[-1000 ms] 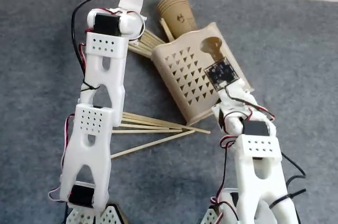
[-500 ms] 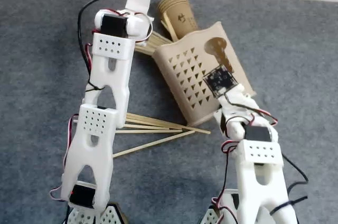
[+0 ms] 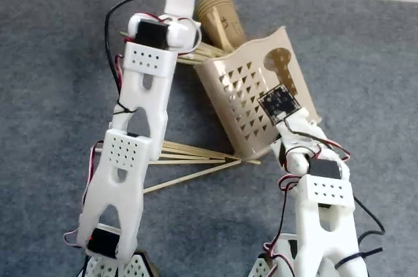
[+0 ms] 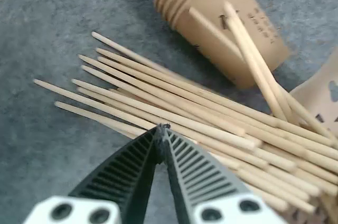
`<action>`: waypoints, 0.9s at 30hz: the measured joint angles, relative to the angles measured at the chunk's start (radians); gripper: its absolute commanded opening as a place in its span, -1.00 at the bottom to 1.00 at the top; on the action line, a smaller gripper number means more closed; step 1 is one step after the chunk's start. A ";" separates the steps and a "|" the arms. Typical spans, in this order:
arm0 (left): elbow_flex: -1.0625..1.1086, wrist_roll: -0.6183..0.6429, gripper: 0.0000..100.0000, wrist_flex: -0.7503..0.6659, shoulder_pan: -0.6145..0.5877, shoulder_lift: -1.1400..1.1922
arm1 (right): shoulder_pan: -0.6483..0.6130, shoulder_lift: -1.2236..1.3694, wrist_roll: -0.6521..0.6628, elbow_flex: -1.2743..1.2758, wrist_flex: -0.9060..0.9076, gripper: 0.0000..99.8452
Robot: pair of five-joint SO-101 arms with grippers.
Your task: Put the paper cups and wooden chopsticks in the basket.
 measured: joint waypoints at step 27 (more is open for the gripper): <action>-0.011 0.279 -0.99 0.083 0.061 -0.114 | 0.029 0.020 0.023 0.152 0.009 -0.99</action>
